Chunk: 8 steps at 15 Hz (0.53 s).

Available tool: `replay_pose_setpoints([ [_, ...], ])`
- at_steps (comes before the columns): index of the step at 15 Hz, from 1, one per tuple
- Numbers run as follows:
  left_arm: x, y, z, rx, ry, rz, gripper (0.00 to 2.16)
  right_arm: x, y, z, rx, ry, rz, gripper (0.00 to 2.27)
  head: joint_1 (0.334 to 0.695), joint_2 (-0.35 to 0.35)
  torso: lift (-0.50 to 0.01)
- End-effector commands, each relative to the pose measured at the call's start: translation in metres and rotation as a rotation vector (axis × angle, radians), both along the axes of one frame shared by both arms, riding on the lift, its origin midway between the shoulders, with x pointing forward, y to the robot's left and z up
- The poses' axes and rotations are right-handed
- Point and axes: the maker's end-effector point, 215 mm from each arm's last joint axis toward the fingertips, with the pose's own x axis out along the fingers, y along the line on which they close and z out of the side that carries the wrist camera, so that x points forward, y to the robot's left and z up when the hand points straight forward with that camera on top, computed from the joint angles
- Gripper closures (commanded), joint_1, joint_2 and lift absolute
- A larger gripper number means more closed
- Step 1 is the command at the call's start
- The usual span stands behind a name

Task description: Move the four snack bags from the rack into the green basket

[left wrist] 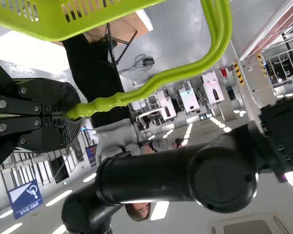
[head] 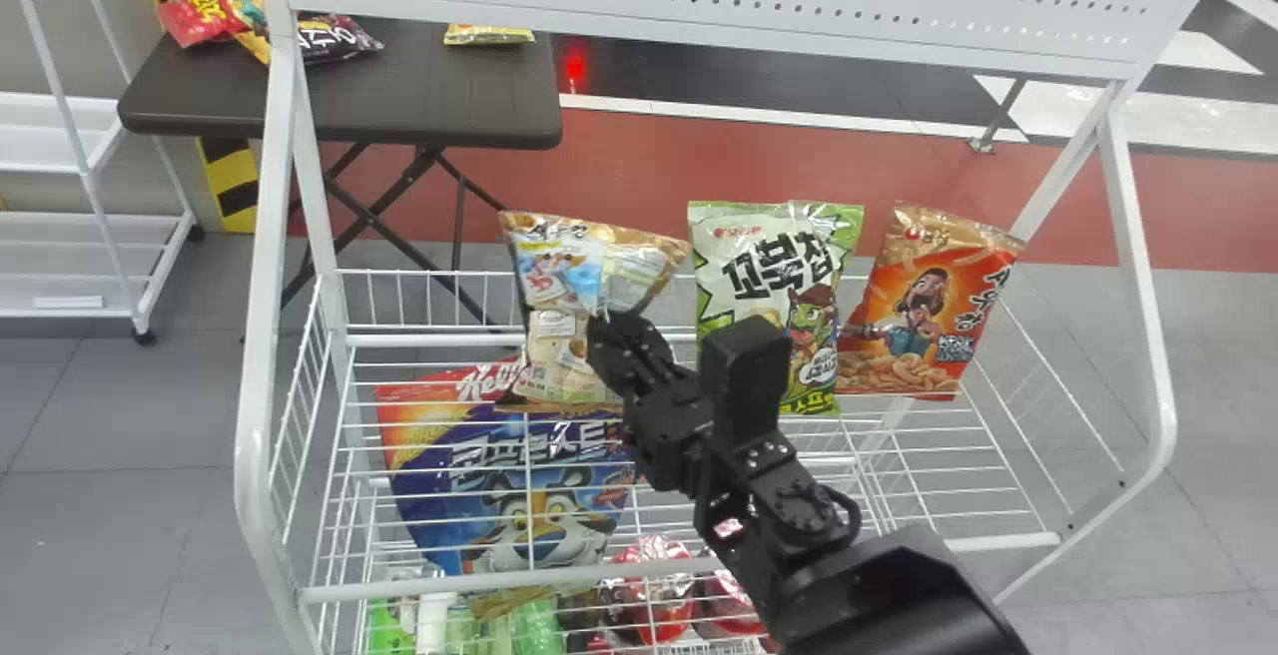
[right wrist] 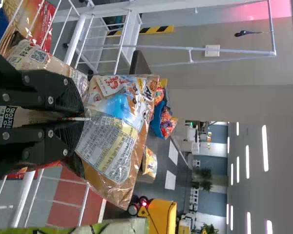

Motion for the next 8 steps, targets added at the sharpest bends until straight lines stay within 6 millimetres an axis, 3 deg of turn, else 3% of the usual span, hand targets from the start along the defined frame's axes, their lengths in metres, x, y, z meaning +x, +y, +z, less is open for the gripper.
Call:
replay_pose_setpoints([
  [1, 0.002, 0.000, -0.001, 0.001, 0.001, 0.004, 1.47, -0.029, -0.015, 0.017, 0.017, -0.001, 0.000, 2.24, 0.695, -0.246, 0.000],
  [5, 0.004, 0.001, -0.001, 0.000, 0.002, 0.011, 1.47, -0.103, -0.043, 0.036, 0.014, 0.072, 0.012, 2.24, 0.695, -0.311, 0.000],
  [8, 0.007, 0.000, -0.002, -0.002, 0.007, 0.016, 1.47, -0.170, -0.076, -0.014, 0.020, 0.397, -0.001, 2.24, 0.695, -0.350, 0.000],
])
